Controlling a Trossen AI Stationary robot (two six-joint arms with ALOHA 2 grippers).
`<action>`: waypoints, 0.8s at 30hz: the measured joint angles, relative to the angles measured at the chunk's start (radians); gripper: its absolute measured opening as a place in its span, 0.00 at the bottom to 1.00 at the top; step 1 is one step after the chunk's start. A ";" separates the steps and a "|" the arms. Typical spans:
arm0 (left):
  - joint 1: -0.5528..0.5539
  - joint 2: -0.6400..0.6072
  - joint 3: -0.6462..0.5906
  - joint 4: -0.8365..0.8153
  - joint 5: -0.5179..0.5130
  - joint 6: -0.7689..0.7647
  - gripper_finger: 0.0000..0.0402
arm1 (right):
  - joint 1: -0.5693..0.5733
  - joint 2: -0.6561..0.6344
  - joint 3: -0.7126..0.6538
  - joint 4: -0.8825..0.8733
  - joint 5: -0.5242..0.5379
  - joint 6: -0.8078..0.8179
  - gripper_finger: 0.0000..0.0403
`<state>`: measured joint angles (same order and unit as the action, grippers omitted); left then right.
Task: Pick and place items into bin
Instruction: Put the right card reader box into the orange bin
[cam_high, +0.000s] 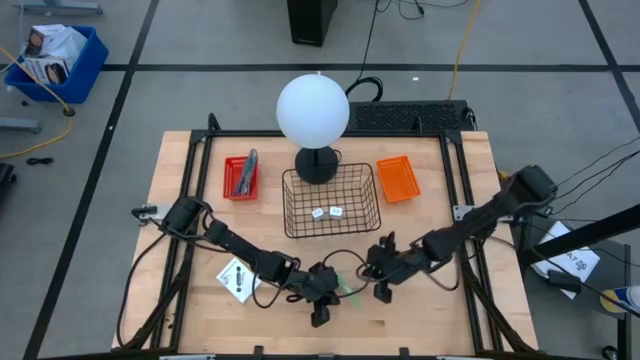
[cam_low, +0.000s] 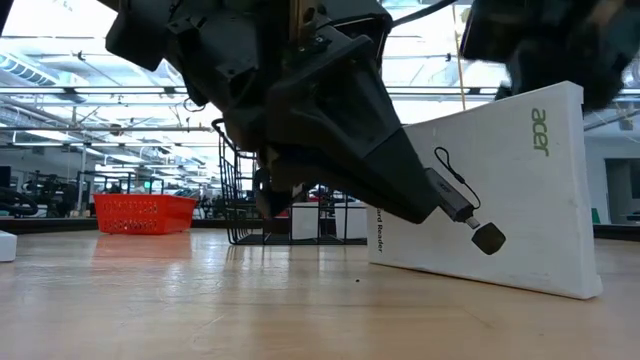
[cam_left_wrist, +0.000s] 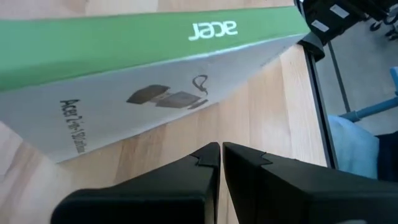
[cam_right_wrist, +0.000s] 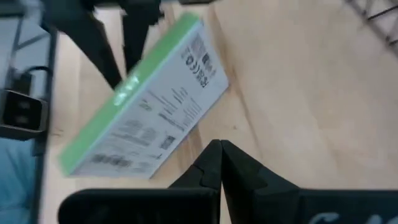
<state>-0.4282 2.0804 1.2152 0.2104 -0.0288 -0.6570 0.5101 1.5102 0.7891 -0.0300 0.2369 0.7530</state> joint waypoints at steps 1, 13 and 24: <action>0.000 0.000 0.000 -0.001 0.007 0.000 0.06 | -0.004 -0.036 0.000 -0.029 -0.004 0.000 0.00; -0.086 -0.131 0.000 -0.056 -0.123 0.200 0.06 | 0.000 -0.351 0.000 0.009 -0.103 -0.288 0.00; -0.252 -0.389 -0.253 0.206 -0.359 0.409 0.06 | -0.007 -0.356 -0.001 0.196 -0.098 -0.397 0.00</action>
<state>-0.6802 1.6918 0.9623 0.4159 -0.3882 -0.2477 0.5032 1.1545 0.7883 0.1658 0.1385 0.3559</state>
